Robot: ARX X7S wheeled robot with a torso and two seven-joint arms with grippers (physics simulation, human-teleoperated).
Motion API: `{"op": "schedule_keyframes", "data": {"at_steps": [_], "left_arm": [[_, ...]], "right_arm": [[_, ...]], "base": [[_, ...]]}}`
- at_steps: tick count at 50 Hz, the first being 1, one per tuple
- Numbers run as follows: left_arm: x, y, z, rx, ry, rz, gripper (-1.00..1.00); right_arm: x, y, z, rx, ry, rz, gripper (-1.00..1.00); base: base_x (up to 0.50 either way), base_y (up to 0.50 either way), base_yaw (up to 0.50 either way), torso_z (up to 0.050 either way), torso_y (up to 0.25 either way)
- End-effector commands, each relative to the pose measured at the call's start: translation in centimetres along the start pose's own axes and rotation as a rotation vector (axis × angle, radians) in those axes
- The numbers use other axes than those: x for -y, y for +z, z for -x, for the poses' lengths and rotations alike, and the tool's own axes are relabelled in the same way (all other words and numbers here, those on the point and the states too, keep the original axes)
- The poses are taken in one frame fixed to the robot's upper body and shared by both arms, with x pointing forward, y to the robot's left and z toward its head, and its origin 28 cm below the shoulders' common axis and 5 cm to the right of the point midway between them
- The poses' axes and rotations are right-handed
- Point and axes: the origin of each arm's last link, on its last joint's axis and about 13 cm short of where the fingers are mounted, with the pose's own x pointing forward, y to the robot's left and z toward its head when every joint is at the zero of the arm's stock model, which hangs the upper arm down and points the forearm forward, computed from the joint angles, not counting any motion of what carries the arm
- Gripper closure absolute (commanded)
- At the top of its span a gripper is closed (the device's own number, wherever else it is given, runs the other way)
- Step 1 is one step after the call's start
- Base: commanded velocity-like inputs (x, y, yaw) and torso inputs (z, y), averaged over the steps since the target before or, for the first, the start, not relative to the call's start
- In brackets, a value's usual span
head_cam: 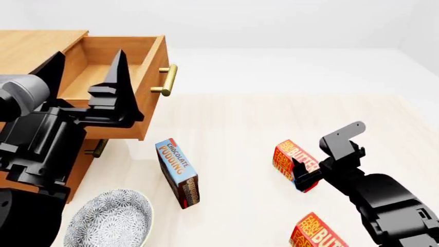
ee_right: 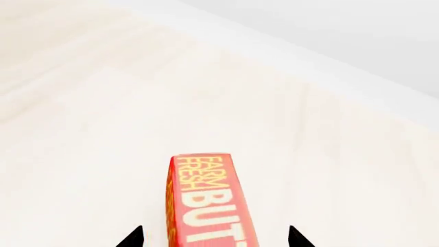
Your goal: Put the butter at the front in the top drawer of the cabinet and close it.
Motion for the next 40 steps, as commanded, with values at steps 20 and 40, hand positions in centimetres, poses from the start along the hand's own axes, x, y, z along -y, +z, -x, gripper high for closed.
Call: {"op": "schedule_keyframes", "data": {"at_steps": [20, 40], "left_arm": [[0.0, -0.3, 0.2, -0.008, 0.001, 0.008, -1.0], [0.1, -0.3, 0.3, -0.013, -0.002, 0.006, -1.0]], "right_arm": [[0.1, -1.0, -1.0, -0.079, 0.005, 0.005, -1.0], [0.3, -1.6, -2.1, -0.125, 0.008, 0.004, -1.0]], "base": [[0.0, 0.0, 0.0, 0.0, 0.0], [0.0, 0.0, 0.0, 0.0, 0.0]]}}
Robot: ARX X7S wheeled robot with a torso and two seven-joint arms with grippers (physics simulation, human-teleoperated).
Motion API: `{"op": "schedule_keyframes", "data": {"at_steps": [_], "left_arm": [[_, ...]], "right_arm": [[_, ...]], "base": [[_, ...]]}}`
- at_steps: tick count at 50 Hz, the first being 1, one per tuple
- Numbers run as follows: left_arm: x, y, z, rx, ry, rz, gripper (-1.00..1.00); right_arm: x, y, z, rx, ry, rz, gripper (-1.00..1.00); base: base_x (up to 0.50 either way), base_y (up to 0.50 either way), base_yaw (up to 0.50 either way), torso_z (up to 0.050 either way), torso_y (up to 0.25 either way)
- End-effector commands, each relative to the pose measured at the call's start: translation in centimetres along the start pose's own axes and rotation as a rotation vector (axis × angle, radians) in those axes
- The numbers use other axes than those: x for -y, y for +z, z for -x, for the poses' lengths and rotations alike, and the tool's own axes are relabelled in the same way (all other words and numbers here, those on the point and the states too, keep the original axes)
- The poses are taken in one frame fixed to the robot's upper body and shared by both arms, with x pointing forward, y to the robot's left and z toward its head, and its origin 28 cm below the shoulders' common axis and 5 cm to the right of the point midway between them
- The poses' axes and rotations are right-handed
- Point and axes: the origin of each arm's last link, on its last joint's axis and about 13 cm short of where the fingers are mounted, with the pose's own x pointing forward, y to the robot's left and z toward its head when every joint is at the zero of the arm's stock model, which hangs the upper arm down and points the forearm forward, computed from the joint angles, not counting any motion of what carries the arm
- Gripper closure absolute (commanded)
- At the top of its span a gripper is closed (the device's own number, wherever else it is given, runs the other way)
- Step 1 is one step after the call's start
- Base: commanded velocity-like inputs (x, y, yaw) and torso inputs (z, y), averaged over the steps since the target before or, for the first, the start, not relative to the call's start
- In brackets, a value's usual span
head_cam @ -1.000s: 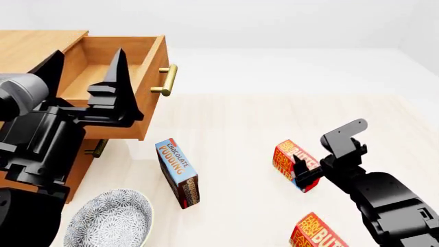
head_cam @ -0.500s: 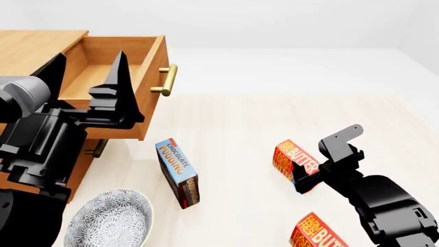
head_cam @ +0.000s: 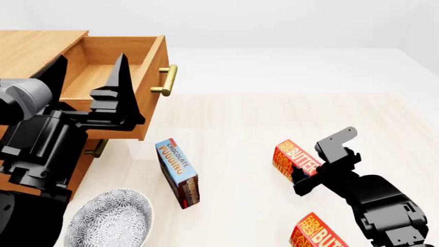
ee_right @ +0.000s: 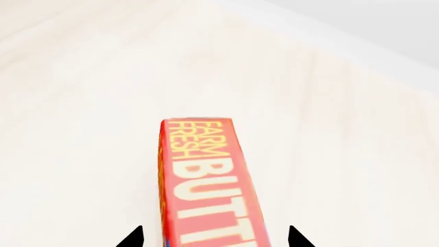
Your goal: Put the butter at the front in the top drawer of the cabinet and close it.
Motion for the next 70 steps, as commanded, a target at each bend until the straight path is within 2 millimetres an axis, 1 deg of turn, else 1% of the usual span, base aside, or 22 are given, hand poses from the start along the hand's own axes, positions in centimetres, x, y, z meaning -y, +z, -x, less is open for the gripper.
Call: {"op": "schedule_keyframes", "data": {"at_steps": [1, 13, 18, 34, 40, 50, 69, 70], "left_arm": [[0.0, -0.1, 0.1, -0.004, -0.001, -0.001, -1.0], [0.0, -0.1, 0.2, -0.006, 0.001, 0.0, -1.0], [0.0, -0.2, 0.3, -0.008, 0.001, 0.001, -1.0], [0.1, -0.2, 0.3, -0.011, 0.0, 0.004, -1.0], [0.0, -0.3, 0.3, -0.012, 0.0, 0.005, -1.0], [0.1, -0.2, 0.3, -0.013, 0.002, 0.007, -1.0], [0.0, -0.4, 0.3, -0.018, 0.003, 0.012, -1.0], [0.0, -0.4, 0.3, -0.018, 0.003, 0.013, -1.0]], "right_arm": [[0.0, -0.3, -0.7, -0.026, 0.003, 0.0, -1.0], [0.2, -0.3, -1.2, -0.044, 0.007, 0.008, -1.0], [0.3, -0.7, -1.2, -0.051, 0.007, 0.006, -1.0], [-0.6, -0.7, -2.0, -0.081, 0.018, -0.002, -1.0], [-0.5, -1.0, -2.0, -0.09, 0.019, -0.006, -1.0], [-0.4, -1.9, -1.6, -0.111, 0.02, -0.012, -1.0], [-0.6, -2.0, -1.7, -0.141, 0.021, -0.016, -1.0], [-0.6, -2.0, -1.7, -0.14, 0.021, -0.016, 1.0]], "base": [[0.0, 0.0, 0.0, 0.0, 0.0], [0.0, 0.0, 0.0, 0.0, 0.0], [0.0, 0.0, 0.0, 0.0, 0.0], [0.0, 0.0, 0.0, 0.0, 0.0], [0.0, 0.0, 0.0, 0.0, 0.0], [0.0, 0.0, 0.0, 0.0, 0.0], [0.0, 0.0, 0.0, 0.0, 0.0], [0.0, 0.0, 0.0, 0.0, 0.0]]}}
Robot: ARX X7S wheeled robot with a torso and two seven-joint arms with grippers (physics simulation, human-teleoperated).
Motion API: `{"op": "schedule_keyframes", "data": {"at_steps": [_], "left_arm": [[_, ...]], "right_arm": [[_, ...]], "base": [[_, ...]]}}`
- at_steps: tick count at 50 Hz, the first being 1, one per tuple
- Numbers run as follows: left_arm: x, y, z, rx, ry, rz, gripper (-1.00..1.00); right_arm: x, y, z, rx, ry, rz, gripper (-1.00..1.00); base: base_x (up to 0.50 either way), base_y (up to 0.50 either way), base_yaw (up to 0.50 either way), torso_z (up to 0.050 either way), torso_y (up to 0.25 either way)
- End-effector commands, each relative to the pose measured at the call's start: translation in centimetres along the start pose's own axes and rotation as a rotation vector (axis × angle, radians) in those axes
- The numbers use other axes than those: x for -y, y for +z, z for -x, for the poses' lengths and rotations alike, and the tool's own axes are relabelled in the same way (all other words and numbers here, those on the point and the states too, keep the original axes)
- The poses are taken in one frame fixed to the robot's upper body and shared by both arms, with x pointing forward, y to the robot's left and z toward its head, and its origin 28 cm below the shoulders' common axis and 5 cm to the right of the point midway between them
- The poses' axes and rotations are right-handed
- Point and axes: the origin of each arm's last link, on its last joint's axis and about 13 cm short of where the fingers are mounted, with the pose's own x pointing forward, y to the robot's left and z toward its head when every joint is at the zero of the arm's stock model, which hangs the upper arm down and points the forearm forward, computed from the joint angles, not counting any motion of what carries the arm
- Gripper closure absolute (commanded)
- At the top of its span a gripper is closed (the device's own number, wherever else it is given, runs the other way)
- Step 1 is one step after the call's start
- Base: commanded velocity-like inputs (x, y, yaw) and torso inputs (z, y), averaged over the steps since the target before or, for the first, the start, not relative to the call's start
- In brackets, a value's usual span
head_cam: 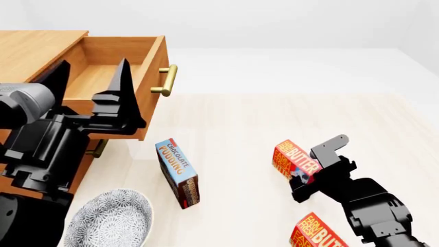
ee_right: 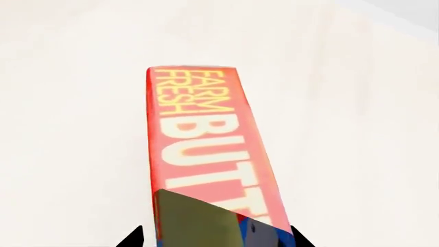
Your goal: Put the butter at the front in the top drawer of the cabinet and close it.
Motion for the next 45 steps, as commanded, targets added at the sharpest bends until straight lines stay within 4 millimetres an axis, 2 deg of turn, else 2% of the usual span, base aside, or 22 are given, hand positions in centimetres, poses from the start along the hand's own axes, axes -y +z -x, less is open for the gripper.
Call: {"op": "schedule_keyframes", "data": {"at_steps": [1, 16, 24, 45], "left_arm": [[0.0, -0.1, 0.0, -0.003, 0.001, 0.004, -1.0], [0.0, -0.2, 0.2, -0.006, 0.002, 0.009, -1.0], [-0.1, -0.2, 0.2, -0.003, 0.007, 0.014, -1.0], [0.2, 0.5, 0.3, 0.008, -0.004, 0.022, -1.0]], "right_arm": [[-0.4, -0.6, -0.1, -0.026, 0.019, -0.012, 1.0], [-0.2, -0.8, 0.3, 0.026, -0.012, -0.01, 1.0], [0.1, 0.3, 1.8, 0.178, -0.096, -0.014, 1.0], [-1.5, 3.2, 6.2, 0.518, -0.175, -0.124, 1.0]], "base": [[0.0, 0.0, 0.0, 0.0, 0.0], [0.0, 0.0, 0.0, 0.0, 0.0], [0.0, 0.0, 0.0, 0.0, 0.0], [0.0, 0.0, 0.0, 0.0, 0.0]]}}
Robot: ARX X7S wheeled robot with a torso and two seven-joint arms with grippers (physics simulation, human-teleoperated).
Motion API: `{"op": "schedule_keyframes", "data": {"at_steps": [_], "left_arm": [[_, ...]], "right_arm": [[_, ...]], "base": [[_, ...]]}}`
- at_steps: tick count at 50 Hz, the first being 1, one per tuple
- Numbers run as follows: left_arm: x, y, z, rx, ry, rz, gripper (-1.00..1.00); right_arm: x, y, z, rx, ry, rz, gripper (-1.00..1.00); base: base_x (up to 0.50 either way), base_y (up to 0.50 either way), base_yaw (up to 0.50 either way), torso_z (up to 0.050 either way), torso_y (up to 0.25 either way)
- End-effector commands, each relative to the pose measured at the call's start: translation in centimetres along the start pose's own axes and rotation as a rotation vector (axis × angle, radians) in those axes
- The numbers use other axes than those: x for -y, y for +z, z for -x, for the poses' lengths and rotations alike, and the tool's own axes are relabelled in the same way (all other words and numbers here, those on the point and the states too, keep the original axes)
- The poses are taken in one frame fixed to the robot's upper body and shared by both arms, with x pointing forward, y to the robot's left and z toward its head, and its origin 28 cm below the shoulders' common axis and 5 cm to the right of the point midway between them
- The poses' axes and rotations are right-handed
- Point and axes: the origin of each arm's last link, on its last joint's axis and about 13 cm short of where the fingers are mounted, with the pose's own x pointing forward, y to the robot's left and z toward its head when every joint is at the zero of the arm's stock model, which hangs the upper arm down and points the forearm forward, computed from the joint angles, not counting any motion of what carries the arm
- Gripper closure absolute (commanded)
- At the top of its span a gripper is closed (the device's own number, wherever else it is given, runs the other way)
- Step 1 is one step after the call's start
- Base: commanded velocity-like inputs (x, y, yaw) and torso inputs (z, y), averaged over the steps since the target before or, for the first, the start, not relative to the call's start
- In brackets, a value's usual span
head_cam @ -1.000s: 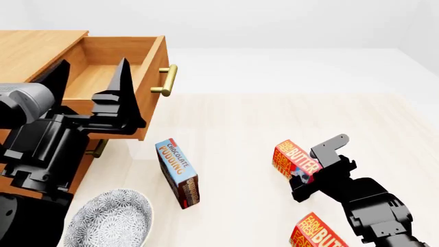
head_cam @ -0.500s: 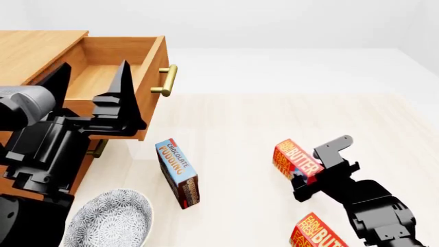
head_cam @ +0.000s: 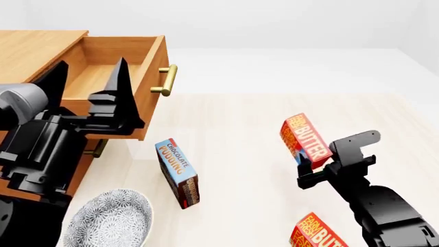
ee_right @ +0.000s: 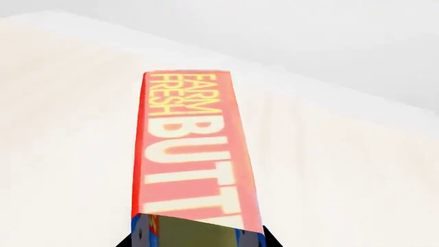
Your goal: Put the butter at the front in the top drawer of the cabinet and close it.
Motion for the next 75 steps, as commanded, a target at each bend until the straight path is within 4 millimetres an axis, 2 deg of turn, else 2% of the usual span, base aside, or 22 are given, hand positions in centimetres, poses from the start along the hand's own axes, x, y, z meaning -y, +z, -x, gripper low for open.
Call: {"op": "schedule_keyframes", "data": {"at_steps": [1, 13, 28, 48, 75], "left_arm": [[0.1, 0.3, 0.1, 0.003, -0.007, 0.006, -1.0], [0.1, 1.0, 0.1, 0.009, -0.028, 0.02, -1.0], [0.4, 2.4, 0.3, -0.013, -0.111, 0.115, -1.0], [0.1, 3.0, 0.3, -0.091, -0.208, 0.266, -1.0], [-0.2, 2.4, -0.3, -0.205, -0.351, 0.42, -1.0]], "right_arm": [[-0.6, 3.5, 1.8, 0.224, -0.031, -0.058, 1.0], [-2.1, 5.2, 3.3, 0.377, 0.034, -0.212, 1.0], [-3.6, 6.8, 4.8, 0.535, 0.232, -0.396, 1.0], [-5.4, 8.8, 4.6, 0.652, 0.449, -0.583, 1.0], [-7.4, 9.2, 5.1, 0.745, 0.759, -0.817, 1.0]], "base": [[0.0, 0.0, 0.0, 0.0, 0.0], [0.0, 0.0, 0.0, 0.0, 0.001], [0.0, 0.0, 0.0, 0.001, 0.001], [0.0, 0.0, 0.0, 0.0, 0.002], [0.0, 0.0, 0.0, 0.0, 0.001]]}}
